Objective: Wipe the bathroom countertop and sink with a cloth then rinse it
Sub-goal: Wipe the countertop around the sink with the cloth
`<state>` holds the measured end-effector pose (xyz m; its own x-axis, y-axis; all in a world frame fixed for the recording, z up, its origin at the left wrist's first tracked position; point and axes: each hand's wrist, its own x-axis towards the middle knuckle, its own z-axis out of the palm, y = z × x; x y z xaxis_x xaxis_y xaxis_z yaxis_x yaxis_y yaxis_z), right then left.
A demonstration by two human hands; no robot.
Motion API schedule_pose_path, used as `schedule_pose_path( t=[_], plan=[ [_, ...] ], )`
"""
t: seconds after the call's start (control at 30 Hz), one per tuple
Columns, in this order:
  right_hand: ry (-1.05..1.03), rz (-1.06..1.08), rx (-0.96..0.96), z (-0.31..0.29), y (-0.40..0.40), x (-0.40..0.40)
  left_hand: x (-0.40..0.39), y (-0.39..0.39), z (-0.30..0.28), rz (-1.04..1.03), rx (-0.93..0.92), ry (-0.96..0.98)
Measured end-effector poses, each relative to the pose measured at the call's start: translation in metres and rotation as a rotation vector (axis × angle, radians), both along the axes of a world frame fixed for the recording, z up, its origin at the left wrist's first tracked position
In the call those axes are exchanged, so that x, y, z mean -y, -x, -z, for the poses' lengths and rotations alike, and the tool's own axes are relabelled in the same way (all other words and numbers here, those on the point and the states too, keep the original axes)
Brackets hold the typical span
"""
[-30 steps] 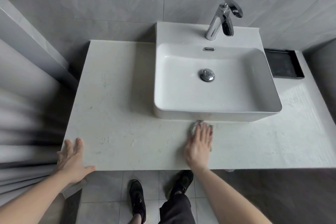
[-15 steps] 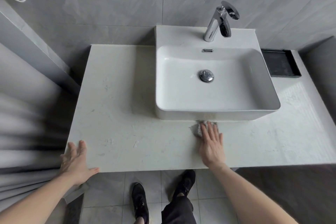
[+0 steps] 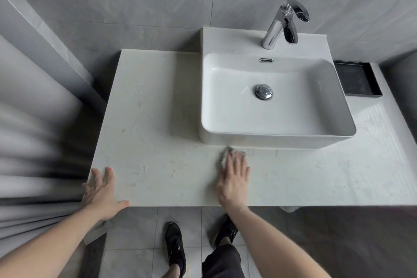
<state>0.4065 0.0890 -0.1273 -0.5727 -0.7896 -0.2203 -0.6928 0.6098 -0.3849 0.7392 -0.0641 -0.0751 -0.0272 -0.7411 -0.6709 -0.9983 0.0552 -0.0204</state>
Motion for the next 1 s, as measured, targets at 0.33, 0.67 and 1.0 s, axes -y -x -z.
schedule_pose_path(
  t=[0.33, 0.67, 1.0],
  plan=[
    [0.159, -0.317, 0.118, -0.007, 0.009, -0.023, 0.002, -0.006, 0.007, 0.019, -0.008, 0.020],
    [0.135, 0.508, -0.064, -0.027, 0.224, -0.101, 0.001, -0.003, 0.007, 0.029, 0.016, 0.006],
    [-0.099, 0.490, -0.019, 0.001, 0.210, -0.069, 0.003, -0.002, 0.014, -0.041, 0.036, 0.014]
  ],
)
